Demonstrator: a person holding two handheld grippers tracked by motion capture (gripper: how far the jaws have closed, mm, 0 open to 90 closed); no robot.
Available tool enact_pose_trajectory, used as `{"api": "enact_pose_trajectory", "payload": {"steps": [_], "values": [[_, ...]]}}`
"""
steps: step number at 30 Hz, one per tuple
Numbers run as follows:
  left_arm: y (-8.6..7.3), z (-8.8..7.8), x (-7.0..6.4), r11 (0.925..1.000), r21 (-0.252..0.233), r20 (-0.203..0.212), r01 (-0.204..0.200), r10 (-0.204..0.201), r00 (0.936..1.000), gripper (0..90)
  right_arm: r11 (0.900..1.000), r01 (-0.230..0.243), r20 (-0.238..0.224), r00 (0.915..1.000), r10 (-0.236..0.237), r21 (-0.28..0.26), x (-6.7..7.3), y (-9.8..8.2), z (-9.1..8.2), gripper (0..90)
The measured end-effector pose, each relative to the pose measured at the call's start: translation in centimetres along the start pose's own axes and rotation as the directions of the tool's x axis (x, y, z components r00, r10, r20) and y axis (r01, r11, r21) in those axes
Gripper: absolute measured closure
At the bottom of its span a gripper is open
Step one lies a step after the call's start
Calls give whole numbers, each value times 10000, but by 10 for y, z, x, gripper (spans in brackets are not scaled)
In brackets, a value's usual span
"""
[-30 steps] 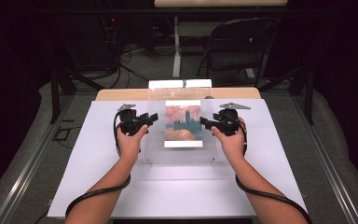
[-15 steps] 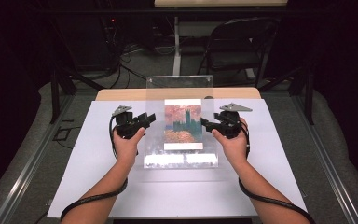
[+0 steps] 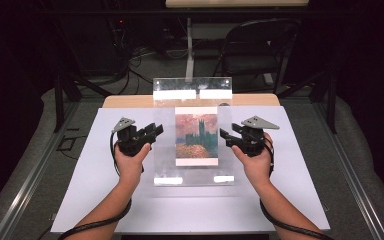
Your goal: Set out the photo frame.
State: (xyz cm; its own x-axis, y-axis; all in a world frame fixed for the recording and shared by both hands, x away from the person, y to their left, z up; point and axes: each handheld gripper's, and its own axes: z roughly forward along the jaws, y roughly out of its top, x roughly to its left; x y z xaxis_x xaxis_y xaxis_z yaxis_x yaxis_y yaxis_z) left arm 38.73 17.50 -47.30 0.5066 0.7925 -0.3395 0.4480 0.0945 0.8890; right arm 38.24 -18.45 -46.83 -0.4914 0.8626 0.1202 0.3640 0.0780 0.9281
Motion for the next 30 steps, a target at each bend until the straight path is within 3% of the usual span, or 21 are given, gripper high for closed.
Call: {"api": "enact_pose_trajectory", "payload": {"steps": [12, 18, 30], "values": [[-7, -24, -13, 9981, -430, 123, -432, 438, 9990, 651, 9991, 223, 30, 9997, -222, -351, 12, -3, -27, 551], [-10, -40, -19, 9981, -464, 390, -407, 425, 9983, 689, 9983, 270, -134, 9995, -277, -522, 16, -6, -42, 601], [-21, -66, -36, 9921, -505, 402, -1145, 1166, 9924, 717, 9963, 233, -470, 9985, -272, -822, 27, -20, -72, 668]]}}
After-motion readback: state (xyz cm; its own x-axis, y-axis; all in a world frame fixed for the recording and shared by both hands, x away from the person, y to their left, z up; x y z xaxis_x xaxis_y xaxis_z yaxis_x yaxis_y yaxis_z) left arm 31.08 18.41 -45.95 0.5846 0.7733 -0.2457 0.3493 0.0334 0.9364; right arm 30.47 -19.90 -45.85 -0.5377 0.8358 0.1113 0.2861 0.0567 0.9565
